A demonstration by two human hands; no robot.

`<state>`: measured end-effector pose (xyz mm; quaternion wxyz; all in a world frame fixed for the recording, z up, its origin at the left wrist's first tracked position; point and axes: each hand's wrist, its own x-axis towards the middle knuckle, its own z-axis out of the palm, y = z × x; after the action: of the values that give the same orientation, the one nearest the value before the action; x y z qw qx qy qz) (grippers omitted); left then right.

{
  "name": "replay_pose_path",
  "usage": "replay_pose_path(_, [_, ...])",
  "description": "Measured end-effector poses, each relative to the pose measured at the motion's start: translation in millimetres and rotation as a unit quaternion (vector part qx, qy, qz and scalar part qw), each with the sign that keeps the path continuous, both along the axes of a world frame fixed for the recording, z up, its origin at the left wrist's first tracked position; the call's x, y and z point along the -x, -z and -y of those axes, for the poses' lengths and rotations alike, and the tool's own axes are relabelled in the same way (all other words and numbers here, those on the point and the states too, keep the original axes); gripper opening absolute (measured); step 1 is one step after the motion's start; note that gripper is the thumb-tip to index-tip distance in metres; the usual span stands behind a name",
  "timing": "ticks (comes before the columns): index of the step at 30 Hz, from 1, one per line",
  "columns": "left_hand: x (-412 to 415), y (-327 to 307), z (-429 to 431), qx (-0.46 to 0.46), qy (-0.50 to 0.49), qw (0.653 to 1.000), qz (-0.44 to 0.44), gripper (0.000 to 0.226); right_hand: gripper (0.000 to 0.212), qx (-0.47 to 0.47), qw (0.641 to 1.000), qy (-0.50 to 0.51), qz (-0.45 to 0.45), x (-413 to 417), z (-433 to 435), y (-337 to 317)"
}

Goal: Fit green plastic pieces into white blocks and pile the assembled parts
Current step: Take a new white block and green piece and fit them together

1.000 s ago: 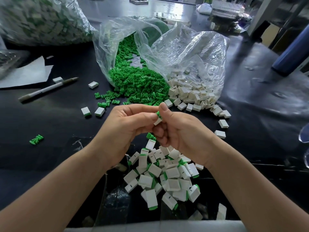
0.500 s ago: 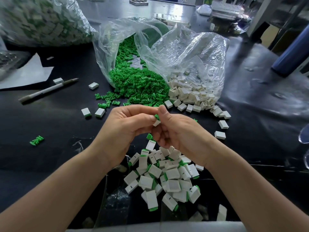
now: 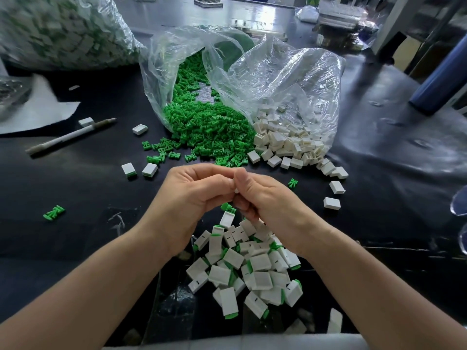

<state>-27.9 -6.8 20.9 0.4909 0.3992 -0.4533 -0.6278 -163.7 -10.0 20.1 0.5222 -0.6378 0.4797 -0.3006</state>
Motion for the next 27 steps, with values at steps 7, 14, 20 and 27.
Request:
replay_pose_path(7, [1.4,2.1,-0.7,-0.017,-0.015,1.000,-0.004,0.028,0.044,0.016,0.999,0.009,-0.028,-2.4,0.9,3.4])
replay_pose_path(14, [0.7,-2.3,-1.6,-0.016,0.007,1.000,-0.024,0.019,0.044,0.015,1.000,0.005,0.019,-1.2,-1.1,1.8])
replay_pose_path(20, [-0.9,-0.4,1.7,-0.002,-0.033,0.999,0.041,0.026,0.067,0.036,0.998,0.010,-0.040,3.3,3.2,1.6])
replay_pose_path(27, [-2.9,-3.1,-1.6,0.035,-0.012,0.991,0.131,0.015,0.029,0.160,0.950,0.156,-0.216,29.1,23.7,6.2])
